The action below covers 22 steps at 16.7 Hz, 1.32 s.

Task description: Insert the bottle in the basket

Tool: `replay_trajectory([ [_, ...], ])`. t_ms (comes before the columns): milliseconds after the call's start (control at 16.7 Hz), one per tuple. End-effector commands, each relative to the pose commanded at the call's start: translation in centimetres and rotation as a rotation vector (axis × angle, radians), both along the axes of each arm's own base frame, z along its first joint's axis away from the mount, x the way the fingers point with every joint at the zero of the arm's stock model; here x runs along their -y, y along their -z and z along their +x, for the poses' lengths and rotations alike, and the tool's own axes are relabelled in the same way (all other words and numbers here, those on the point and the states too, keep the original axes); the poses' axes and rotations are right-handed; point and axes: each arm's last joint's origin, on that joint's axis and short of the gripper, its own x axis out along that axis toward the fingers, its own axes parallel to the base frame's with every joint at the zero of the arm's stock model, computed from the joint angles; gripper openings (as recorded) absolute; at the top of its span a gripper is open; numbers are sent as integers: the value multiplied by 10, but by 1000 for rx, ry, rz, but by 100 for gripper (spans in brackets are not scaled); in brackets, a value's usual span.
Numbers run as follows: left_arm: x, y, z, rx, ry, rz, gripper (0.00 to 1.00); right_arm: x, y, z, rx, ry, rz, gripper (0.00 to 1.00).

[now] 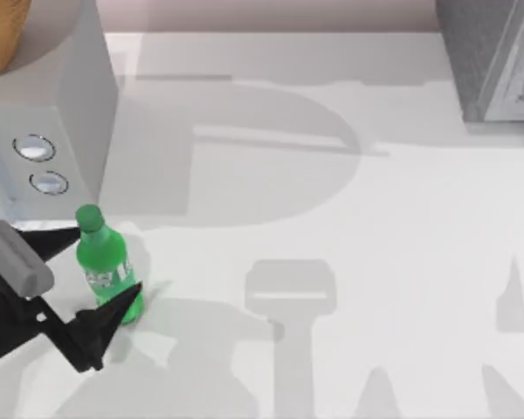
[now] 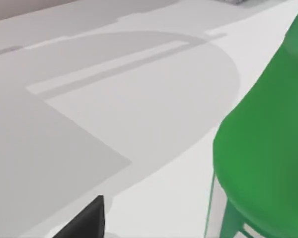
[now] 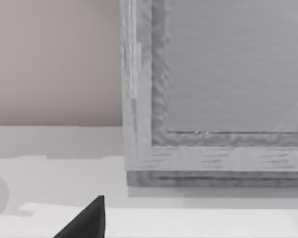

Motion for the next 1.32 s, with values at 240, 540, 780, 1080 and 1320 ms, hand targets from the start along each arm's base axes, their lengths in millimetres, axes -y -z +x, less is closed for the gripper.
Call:
replay_trajectory([
  [240,20,7,12,2,-2,3,100,0,0,0,0,0,0,100],
  [540,21,7,12,2,-2,3,92,0,0,0,0,0,0,100],
  [780,21,7,12,2,-2,3,62,0,0,0,0,0,0,100],
  [1080,21,7,12,2,-2,3,25,0,0,0,0,0,0,100],
  [1320,21,7,12,2,-2,3,0,0,0,0,0,0,0,100],
])
